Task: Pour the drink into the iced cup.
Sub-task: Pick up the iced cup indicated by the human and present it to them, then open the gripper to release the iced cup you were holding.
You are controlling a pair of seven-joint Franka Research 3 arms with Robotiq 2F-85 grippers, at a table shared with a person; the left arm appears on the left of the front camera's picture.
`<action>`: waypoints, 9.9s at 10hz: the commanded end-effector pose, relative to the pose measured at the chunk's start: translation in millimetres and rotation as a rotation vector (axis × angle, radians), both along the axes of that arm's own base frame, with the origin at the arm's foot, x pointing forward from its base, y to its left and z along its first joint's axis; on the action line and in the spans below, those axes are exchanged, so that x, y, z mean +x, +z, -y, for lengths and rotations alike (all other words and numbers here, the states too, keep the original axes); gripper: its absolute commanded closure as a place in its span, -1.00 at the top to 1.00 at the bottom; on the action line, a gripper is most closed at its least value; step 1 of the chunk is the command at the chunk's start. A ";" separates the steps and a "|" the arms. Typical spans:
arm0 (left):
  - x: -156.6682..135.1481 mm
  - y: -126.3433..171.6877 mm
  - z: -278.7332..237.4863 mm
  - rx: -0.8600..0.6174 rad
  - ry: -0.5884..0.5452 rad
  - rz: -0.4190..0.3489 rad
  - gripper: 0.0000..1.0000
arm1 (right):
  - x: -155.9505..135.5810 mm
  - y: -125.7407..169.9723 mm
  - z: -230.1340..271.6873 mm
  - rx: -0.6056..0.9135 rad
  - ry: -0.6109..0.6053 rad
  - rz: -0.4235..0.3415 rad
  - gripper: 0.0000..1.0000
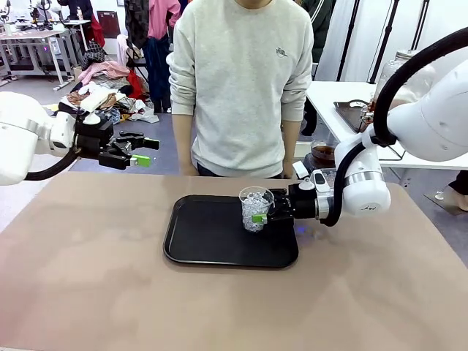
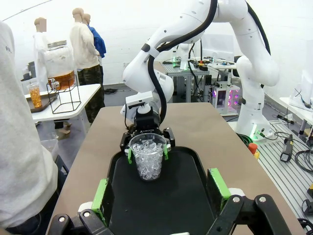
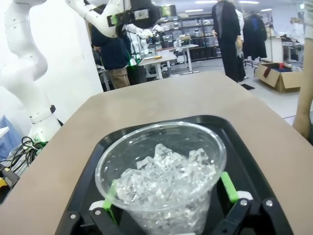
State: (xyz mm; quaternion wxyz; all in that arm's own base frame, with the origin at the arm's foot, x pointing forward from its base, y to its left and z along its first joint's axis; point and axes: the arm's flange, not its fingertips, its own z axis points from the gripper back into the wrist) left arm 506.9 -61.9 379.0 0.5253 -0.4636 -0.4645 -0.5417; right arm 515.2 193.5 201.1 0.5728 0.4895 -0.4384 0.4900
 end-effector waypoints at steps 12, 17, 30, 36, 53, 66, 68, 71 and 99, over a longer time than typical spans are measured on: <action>-0.2 1.4 -0.4 -0.001 0.006 0.002 1.00 | 7.6 38.8 -7.7 0.077 -0.008 -0.010 0.26; -0.2 1.4 -0.4 -0.001 0.006 0.002 1.00 | 33.5 114.7 -26.5 0.083 0.023 0.067 0.26; -0.2 1.4 -0.4 -0.001 0.006 0.002 1.00 | 55.5 148.4 -26.2 0.085 -0.007 0.107 0.26; -0.2 1.4 -0.4 -0.001 0.006 0.002 1.00 | 55.5 148.4 -26.2 0.085 -0.007 0.107 0.26; -0.2 1.4 -0.4 -0.001 0.006 0.002 1.00 | 55.7 146.2 -22.4 0.086 0.002 0.065 0.83; -0.2 1.4 -0.4 -0.001 0.006 0.002 1.00 | 19.3 146.7 75.6 0.045 -0.065 0.093 1.00; -0.2 1.4 -0.4 -0.001 0.006 0.002 1.00 | 13.4 142.6 81.1 0.045 -0.064 0.093 1.00; -0.2 1.4 -0.4 -0.001 0.006 0.002 1.00 | 6.2 139.3 85.9 0.056 -0.065 0.102 1.00; -0.2 1.4 -0.4 -0.001 0.006 0.002 1.00 | 16.2 139.0 82.5 0.043 -0.068 0.072 1.00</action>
